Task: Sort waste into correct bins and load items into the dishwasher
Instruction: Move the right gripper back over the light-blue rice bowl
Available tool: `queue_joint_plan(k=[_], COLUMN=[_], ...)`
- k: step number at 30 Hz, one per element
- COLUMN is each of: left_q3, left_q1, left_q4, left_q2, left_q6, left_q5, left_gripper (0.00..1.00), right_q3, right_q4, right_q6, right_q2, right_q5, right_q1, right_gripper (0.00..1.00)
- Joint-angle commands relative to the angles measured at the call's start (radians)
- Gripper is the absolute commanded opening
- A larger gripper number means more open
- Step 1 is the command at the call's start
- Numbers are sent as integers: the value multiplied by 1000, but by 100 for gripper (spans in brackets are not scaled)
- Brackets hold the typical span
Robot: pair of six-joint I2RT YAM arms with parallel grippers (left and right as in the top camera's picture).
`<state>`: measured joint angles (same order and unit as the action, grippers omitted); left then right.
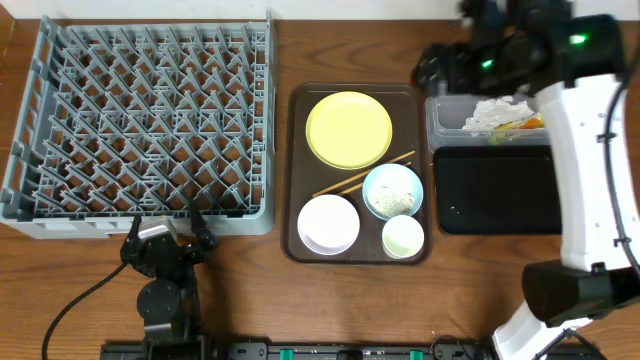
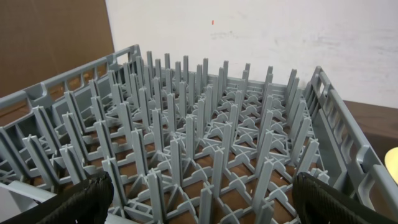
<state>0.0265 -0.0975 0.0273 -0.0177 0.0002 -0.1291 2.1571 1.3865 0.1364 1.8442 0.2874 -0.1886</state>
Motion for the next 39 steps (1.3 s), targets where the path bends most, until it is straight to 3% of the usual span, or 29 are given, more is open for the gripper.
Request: queue_joint_plan(k=[1,17,39], left_q3=[-23,-23,-23], left_q1=[-2,-2,-2], left_q4=[35,35,35], left_q2=[0,0,0], left_q6=[6,6,6], left_q5=[-2,-2,-2], left_gripper=[92,93,92], right_q3=[2,0,-6], right_q4=[38,53,99], right_q6=[-48,-40,-67], right_q2=[13,15,15], right_q5=[-97,-97,-105], right_q1=[-61,-217,-224], right_gripper=[99,99,99])
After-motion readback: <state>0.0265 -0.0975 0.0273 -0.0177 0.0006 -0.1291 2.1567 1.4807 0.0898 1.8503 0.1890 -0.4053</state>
